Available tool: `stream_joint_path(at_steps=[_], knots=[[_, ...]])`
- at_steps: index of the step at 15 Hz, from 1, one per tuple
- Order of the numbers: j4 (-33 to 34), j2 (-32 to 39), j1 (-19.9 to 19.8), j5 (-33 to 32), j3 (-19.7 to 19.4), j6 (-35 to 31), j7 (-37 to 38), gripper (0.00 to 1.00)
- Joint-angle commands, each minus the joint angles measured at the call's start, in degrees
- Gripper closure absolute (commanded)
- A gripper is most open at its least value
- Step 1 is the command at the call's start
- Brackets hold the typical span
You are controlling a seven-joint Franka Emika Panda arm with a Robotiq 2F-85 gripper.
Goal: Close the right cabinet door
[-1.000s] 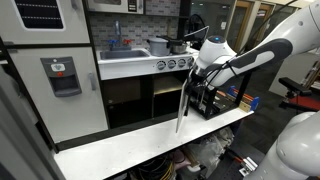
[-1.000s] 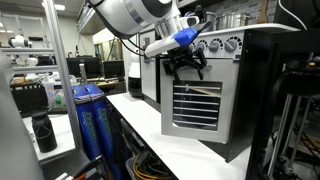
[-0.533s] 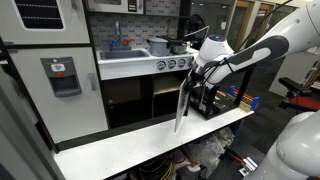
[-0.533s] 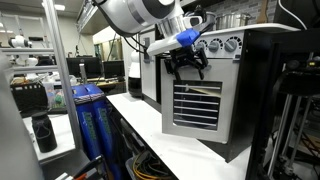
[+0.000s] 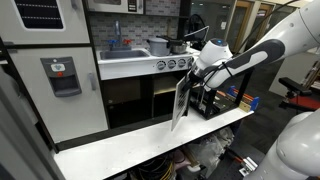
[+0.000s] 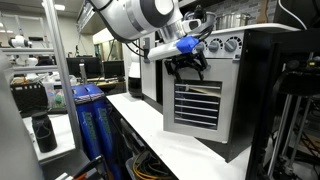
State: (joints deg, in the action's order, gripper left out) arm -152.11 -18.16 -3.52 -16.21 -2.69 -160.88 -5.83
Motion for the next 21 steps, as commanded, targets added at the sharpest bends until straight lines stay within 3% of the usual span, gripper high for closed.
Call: stream_joint_path(at_steps=[1, 11, 21], knots=[[-0.5, 3.9, -1.1, -0.3, 0.4, -7.3, -0.5, 0.0], [1.8, 10.8, -4.2, -9.2, 0.7, -18.4, -0.1, 0.0], [8.6, 17.4, -6.8, -16.5, 0.5, -20.3, 0.8, 0.0]])
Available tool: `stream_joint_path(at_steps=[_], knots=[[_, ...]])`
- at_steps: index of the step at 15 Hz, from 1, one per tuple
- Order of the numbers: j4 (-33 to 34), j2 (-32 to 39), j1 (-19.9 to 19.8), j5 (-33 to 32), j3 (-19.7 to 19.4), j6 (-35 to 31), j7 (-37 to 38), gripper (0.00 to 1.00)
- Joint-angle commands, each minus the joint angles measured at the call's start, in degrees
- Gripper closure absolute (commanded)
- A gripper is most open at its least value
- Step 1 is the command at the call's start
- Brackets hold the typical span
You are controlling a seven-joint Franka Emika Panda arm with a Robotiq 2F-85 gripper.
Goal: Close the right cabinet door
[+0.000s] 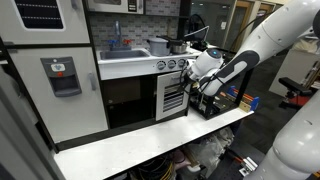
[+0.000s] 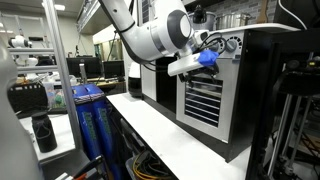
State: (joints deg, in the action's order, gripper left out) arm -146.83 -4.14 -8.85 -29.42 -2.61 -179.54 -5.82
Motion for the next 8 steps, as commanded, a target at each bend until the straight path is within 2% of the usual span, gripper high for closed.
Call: stream_joint_path(at_steps=[1, 7, 8], knots=[[4.1, 4.0, -1.2, -3.9, 0.4, -1.5, 0.9, 0.0], [5.5, 5.6, -0.2, -7.2, 0.1, -0.9, 2.1, 0.0], [4.5, 5.2, 0.6, -4.9, 0.7, 0.7, 1.1, 0.0]])
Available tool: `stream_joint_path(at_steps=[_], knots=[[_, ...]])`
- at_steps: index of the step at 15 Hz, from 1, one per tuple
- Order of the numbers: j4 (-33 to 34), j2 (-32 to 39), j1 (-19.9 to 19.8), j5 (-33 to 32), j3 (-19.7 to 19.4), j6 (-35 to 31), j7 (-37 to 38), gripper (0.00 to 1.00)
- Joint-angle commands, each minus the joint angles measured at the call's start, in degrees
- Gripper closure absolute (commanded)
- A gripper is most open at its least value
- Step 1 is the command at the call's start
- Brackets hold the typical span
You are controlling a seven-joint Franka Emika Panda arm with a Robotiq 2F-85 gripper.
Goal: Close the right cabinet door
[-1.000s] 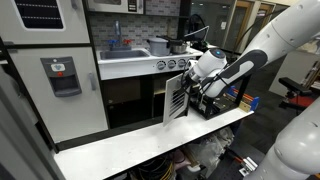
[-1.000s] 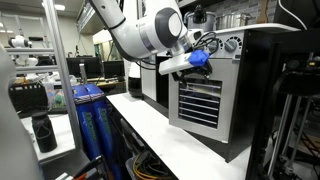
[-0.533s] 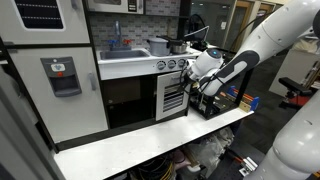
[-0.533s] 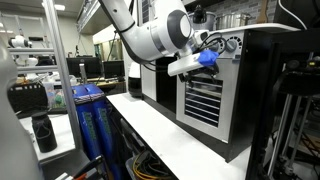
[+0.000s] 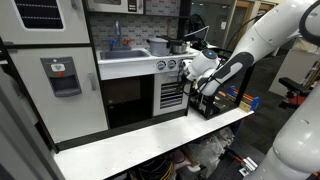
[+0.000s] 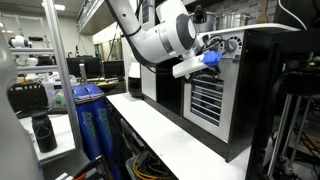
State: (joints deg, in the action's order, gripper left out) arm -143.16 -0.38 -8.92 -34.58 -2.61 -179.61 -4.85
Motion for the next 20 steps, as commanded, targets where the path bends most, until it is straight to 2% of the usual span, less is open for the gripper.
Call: stream_joint_path(at_steps=[1, 2, 4, 6, 8, 11, 15, 20], knots=[[0.0, 0.9, 1.3, 1.5, 1.2, 1.7, -0.3, 0.0], [-1.7, 0.0, 3.8, 6.2, 1.4, 3.3, -3.0, 0.0], [-3.4, -1.5, 5.8, 13.2, 4.3, 7.8, -4.7, 0.0], [-3.7, -3.8, 8.9, 22.8, 6.7, 15.1, -7.7, 0.0], [-2.9, -6.8, 11.1, 28.8, 8.0, 23.8, -8.8, 0.0], [-2.0, -11.9, 13.2, 28.2, 7.9, 34.0, -4.4, 0.0], [-0.1, -18.8, 12.6, 25.7, 8.7, 46.9, 3.2, 0.0], [1.1, -25.5, 12.8, 25.3, 9.7, 54.0, 7.6, 0.0]])
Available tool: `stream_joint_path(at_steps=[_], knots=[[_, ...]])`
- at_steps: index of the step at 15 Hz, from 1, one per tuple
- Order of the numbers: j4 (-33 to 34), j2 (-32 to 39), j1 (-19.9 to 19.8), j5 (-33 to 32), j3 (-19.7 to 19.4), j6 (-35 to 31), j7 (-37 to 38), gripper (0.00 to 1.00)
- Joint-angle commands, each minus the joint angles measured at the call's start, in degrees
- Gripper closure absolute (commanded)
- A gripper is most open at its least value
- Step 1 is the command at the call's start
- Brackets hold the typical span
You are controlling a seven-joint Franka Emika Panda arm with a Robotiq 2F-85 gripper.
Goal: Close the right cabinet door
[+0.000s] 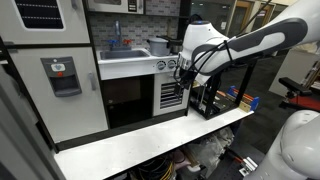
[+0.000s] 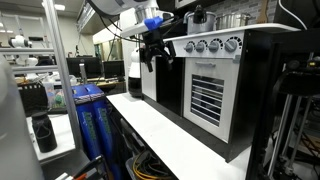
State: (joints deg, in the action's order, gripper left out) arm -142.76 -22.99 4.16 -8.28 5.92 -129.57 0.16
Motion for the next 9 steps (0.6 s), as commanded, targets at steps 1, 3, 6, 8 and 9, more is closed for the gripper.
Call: stream_joint_path(at_steps=[1, 3, 6, 8, 9], knots=[[0.5, -3.9, -0.4, -1.3, 1.4, 4.3, 3.1, 0.0], [0.3, -3.4, 0.1, -0.3, 0.7, 2.7, 1.8, 0.0], [0.4, -4.6, 0.1, -0.3, 1.0, 3.7, 1.9, 0.0], [0.3, -4.6, 0.1, -0.3, 1.0, 3.7, 1.9, 0.0], [0.3, -4.6, 0.1, -0.3, 1.0, 3.7, 1.9, 0.0]])
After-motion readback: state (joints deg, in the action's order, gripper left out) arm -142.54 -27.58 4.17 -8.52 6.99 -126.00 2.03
